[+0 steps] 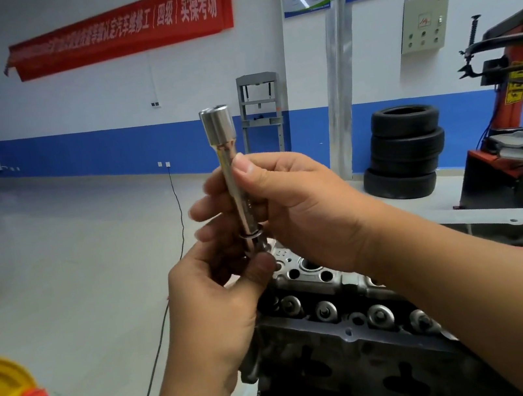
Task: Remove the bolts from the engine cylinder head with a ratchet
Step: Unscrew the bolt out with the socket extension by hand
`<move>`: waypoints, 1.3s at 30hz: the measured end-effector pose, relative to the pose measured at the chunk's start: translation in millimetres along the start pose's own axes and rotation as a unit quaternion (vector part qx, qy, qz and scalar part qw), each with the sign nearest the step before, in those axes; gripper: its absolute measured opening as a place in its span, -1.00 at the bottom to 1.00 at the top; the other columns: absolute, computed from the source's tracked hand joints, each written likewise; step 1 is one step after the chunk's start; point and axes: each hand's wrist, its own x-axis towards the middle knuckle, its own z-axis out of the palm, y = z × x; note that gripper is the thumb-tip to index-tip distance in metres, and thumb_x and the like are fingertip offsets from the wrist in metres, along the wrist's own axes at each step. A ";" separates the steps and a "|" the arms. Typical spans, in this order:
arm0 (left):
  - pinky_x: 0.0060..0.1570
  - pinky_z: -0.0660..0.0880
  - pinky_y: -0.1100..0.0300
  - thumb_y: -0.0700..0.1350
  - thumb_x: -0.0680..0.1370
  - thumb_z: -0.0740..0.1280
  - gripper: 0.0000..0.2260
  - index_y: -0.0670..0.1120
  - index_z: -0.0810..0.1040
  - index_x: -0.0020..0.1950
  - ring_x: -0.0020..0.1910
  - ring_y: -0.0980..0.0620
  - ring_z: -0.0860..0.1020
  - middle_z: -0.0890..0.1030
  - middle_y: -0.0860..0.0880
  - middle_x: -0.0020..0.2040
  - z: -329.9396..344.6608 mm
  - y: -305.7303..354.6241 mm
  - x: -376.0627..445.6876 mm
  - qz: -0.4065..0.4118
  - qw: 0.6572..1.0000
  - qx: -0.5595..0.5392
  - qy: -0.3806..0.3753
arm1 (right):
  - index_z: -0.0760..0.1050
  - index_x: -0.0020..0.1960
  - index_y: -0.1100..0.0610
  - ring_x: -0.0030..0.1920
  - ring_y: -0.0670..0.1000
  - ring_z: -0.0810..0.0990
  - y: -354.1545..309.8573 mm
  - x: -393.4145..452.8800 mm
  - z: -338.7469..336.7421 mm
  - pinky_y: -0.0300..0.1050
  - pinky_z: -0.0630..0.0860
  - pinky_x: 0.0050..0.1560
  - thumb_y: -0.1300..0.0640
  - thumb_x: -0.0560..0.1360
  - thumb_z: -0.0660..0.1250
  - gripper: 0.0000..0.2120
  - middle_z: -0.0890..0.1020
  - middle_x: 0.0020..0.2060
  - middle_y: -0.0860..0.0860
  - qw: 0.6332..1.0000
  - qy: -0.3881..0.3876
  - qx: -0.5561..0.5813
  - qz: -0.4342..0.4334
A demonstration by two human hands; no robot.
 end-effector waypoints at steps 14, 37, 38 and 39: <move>-0.10 0.61 0.30 -0.21 0.63 0.39 -0.70 0.24 0.66 0.09 -0.09 0.11 0.74 0.76 0.12 -0.05 -1.7 14.3 1.3 0.015 0.995 0.072 -0.068 | 0.59 0.04 0.17 0.08 0.13 0.71 -2.9 -0.7 -5.1 0.06 0.63 0.03 0.07 0.66 0.27 -0.80 0.72 0.01 0.18 1.000 -0.014 -0.022 0.011; -0.22 0.58 0.34 -0.06 0.28 0.66 -0.70 0.11 0.71 -0.04 -0.23 0.10 0.72 0.74 0.05 -0.22 7.3 1.1 0.8 0.037 0.997 0.008 0.073 | 0.61 0.00 0.20 -0.11 0.08 0.72 2.3 3.5 -0.2 -0.04 0.68 -0.04 0.04 0.60 0.37 -0.79 0.71 -0.13 0.15 1.000 0.010 -0.009 0.020; -0.23 0.57 0.35 -0.03 0.31 0.65 -0.73 0.11 0.71 -0.04 -0.23 0.12 0.71 0.74 0.06 -0.22 7.4 0.8 0.5 0.040 0.996 0.025 0.073 | 0.59 -0.02 0.20 -0.14 0.07 0.72 3.0 3.8 -1.5 -0.06 0.67 -0.08 0.08 0.57 0.42 -0.84 0.71 -0.15 0.15 1.000 0.022 -0.021 0.008; -0.20 0.58 0.35 0.00 0.35 0.65 -0.75 0.13 0.70 -0.03 -0.20 0.13 0.71 0.74 0.08 -0.19 7.0 0.9 0.2 0.042 0.996 0.038 0.064 | 0.55 -0.04 0.20 -0.17 0.06 0.72 3.3 3.8 -3.1 -0.06 0.66 -0.10 0.11 0.55 0.44 -0.85 0.72 -0.16 0.15 0.999 0.034 -0.029 -0.001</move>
